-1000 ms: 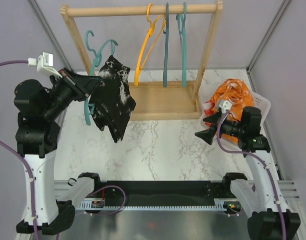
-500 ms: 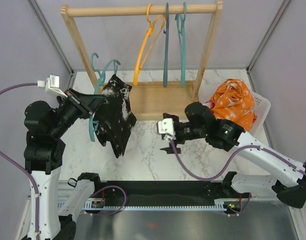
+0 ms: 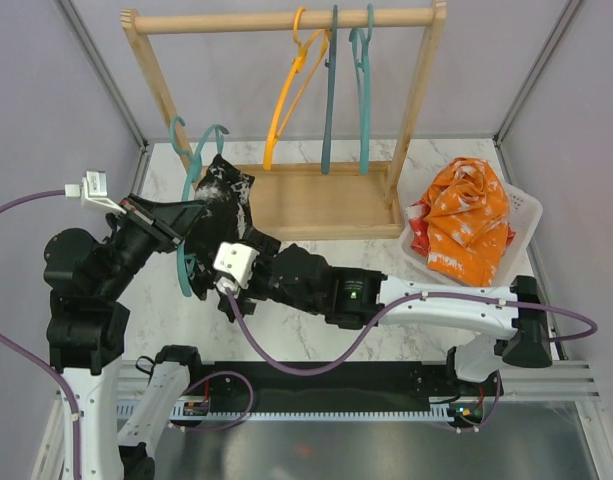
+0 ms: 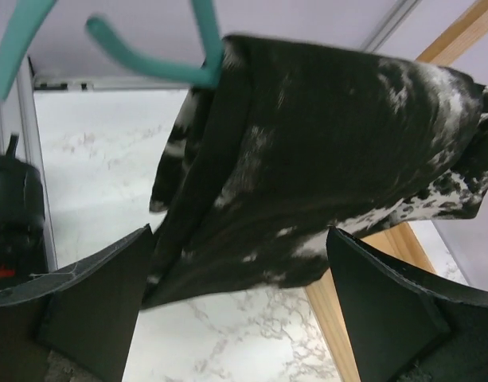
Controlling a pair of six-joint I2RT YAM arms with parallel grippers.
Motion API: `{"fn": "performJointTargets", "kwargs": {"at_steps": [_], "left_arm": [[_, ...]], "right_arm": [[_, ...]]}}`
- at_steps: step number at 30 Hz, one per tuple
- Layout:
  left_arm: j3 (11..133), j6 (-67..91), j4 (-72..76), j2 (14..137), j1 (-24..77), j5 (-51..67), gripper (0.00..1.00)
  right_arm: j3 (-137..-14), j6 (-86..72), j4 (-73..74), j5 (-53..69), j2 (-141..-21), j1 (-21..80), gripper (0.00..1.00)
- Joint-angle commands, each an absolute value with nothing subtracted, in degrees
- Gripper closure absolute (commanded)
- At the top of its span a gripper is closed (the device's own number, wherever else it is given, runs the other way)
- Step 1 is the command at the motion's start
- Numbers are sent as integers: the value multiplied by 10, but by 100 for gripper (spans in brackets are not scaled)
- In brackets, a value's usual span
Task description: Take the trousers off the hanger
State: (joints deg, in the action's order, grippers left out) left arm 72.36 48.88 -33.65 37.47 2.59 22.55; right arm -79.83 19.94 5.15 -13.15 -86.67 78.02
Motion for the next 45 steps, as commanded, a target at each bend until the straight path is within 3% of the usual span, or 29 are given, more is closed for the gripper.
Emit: {"fn": "performJointTargets", "kwargs": {"at_steps": [1, 12, 25, 35, 45], "left_arm": [[737, 522, -214, 356, 25, 221, 98], [729, 534, -219, 326, 25, 238, 98], [732, 528, -234, 322, 25, 251, 98], [733, 521, -242, 323, 25, 263, 98], [733, 489, -265, 329, 25, 276, 98]], "right_arm": [[-850, 134, -45, -213, -889, 796, 2], [-902, 97, -68, -297, -955, 792, 7], [-868, 146, -60, -260, -921, 771, 14], [-867, 175, -69, -280, -926, 767, 29], [-874, 237, -27, -223, -915, 760, 21]]}}
